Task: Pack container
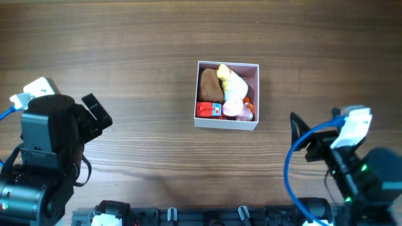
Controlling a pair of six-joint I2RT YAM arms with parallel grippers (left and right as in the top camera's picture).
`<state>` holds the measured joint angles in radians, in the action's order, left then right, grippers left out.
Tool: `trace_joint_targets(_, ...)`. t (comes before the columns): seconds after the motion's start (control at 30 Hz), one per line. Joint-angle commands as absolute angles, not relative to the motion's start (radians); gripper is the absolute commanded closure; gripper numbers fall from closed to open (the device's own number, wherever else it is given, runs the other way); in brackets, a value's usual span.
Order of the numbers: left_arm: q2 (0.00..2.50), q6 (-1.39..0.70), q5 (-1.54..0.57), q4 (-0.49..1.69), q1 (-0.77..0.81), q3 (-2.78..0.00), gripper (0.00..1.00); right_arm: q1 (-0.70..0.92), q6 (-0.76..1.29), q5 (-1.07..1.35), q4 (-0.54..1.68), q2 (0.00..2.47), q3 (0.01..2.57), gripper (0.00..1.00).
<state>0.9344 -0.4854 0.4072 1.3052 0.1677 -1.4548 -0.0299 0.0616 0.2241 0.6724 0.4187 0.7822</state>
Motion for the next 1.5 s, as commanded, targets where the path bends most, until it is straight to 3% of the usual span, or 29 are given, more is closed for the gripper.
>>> trace_joint_targets(0.0, 0.929, -0.506, 0.420, 1.303, 0.160, -1.455, 0.00, -0.031, -0.004, 0.206, 0.616, 0.250, 0.594, 0.00)
trace_joint_targets(0.2, 0.929, -0.506, 0.420, 1.304, 0.160, -1.455, 0.00, -0.031, -0.008, 0.128, 0.593, 0.003, 0.318, 0.00)
trace_joint_targets(0.43, 0.929, -0.506, 0.420, 1.303, 0.160, -1.455, 0.00, -0.031, 0.009, 0.128, 0.522, 0.004, 0.173, 0.00)
trace_joint_targets(1.17, 0.896, -0.502, 0.421, 1.350, 0.160, -1.437, 0.00, -0.031, 0.010, 0.134, 0.524, 0.004, 0.154, 0.00)
trace_joint_targets(1.33, 0.693, -0.269, 0.188, 1.023, 0.148, -1.185, 0.00, -0.031, 0.010, 0.134, 0.524, 0.004, 0.154, 0.00)
trace_joint_targets(1.47, 0.472, -0.265, 0.115, 0.787, 0.056, -0.839, 0.00, -0.031, 0.010, 0.134, 0.524, 0.004, 0.154, 0.00)
